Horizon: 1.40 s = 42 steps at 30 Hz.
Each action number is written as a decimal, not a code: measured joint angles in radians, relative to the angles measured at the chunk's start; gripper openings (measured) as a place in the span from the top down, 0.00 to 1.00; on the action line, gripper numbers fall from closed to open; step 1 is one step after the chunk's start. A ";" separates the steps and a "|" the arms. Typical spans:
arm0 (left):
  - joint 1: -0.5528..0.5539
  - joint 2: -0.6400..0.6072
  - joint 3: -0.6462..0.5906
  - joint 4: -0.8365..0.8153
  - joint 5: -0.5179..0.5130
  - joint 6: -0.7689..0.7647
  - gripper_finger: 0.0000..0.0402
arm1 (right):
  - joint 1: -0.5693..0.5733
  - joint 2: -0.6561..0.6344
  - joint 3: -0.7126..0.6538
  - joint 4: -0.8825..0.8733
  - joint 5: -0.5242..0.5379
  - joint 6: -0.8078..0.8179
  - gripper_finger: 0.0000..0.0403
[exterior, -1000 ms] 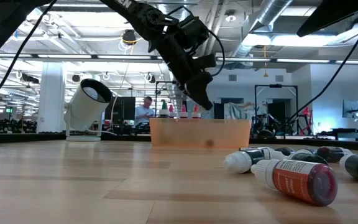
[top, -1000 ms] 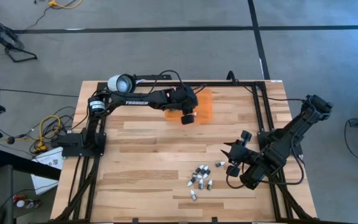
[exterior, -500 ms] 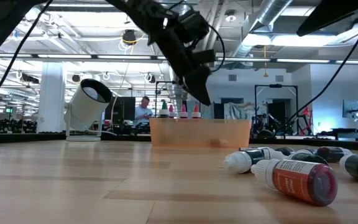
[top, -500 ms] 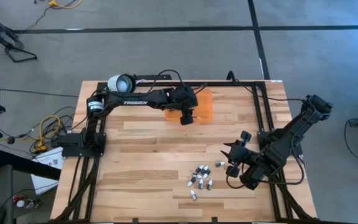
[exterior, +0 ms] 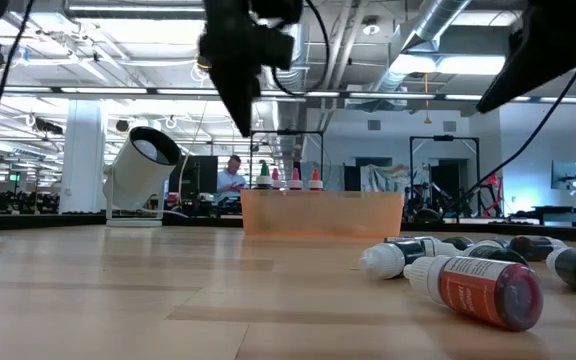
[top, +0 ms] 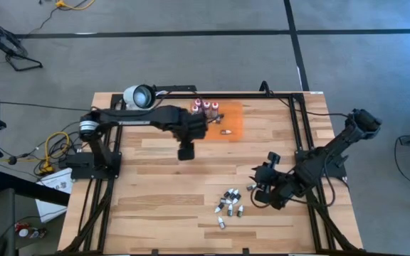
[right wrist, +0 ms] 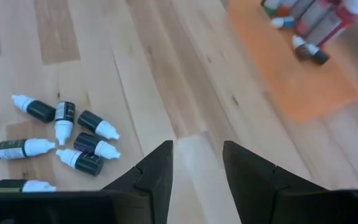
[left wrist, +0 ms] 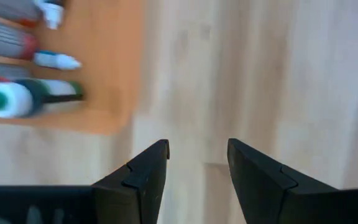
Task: Pick & Place food coloring
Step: Put the black small food coloring bottle into the orange bin
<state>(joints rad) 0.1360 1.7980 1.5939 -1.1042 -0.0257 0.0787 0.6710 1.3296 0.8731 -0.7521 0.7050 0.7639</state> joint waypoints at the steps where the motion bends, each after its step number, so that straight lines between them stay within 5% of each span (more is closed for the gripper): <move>1: -0.012 -0.026 -0.026 0.000 0.012 -0.013 0.59 | -0.010 0.000 -0.012 0.023 -0.011 -0.018 0.67; 7: -0.091 -0.222 -0.278 0.027 0.018 -0.095 0.59 | -0.053 0.000 -0.040 0.104 -0.065 -0.107 0.67; 13: -0.168 -0.508 -0.642 0.250 0.017 -0.202 0.59 | -0.032 0.000 -0.051 0.132 -0.075 -0.118 0.67; 20: -0.275 -0.821 -1.008 0.799 0.014 -0.257 0.59 | 0.018 0.001 -0.171 0.289 -0.078 -0.145 0.67; 25: -0.364 -0.896 -1.223 1.225 -0.014 -0.217 0.59 | 0.050 0.001 -0.269 0.423 -0.116 -0.142 0.67; 30: -0.428 -0.897 -1.290 1.450 -0.041 -0.168 0.59 | 0.077 0.001 -0.334 0.511 -0.123 -0.128 0.67; 42: -0.483 -0.895 -1.292 1.545 -0.068 -0.101 0.59 | 0.048 0.001 -0.443 0.686 -0.136 -0.186 0.66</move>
<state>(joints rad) -0.3473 0.9031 0.3016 0.4408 -0.0940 -0.0222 0.7194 1.3308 0.4297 -0.0666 0.5686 0.5779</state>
